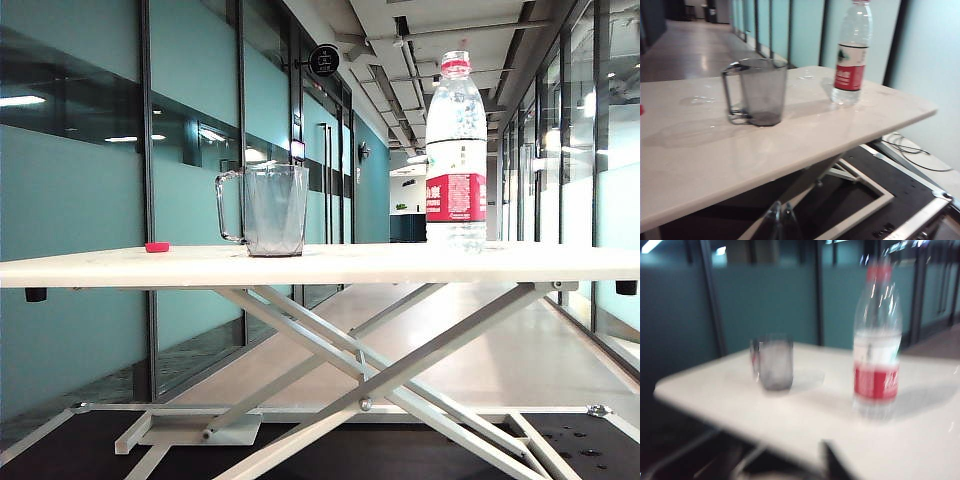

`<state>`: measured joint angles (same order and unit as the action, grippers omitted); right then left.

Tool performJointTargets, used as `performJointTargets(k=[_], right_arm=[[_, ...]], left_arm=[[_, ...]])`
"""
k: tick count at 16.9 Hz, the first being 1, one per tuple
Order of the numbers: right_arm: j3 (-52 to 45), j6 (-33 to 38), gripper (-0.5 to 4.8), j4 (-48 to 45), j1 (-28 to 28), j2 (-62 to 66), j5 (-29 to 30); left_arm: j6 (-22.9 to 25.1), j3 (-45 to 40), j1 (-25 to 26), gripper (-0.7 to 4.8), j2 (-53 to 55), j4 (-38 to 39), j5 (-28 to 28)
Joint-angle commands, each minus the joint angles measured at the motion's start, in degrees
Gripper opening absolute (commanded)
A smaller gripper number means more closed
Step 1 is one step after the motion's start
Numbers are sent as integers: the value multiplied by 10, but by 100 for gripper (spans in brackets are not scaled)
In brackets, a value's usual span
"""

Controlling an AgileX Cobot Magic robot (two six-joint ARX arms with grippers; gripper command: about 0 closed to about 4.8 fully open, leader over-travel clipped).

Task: Pick up the mineral water bottle on the table and pour water into the mug until it's half full.

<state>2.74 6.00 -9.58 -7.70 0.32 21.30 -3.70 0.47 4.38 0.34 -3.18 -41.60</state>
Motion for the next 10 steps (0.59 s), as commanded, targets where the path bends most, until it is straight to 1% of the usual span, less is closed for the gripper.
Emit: performJointTargets(k=[1,2,3,4,5,8,10], right_arm=[[16,-4,474,-33,-52,61,-102],[17,-5,479,-49,-57,78,-106],[23,-7,479,-93,-62,125,-113],[30,-19,479,-117,-62,164,-113],[59,-52,479,-147,-62,251,-113],[136,-98,479,-198,-62,441,-111],[198,-107,479,-257,-57,587,-105]], left_arm=[[2,1,0,-5,1,3,19],[3,1,0,-5,1,3,19],[3,1,0,-5,1,5,20],[3,1,0,-5,1,6,20],[7,1,0,-5,1,7,20],[7,1,0,-5,1,10,33],[7,1,0,-5,1,10,35]])
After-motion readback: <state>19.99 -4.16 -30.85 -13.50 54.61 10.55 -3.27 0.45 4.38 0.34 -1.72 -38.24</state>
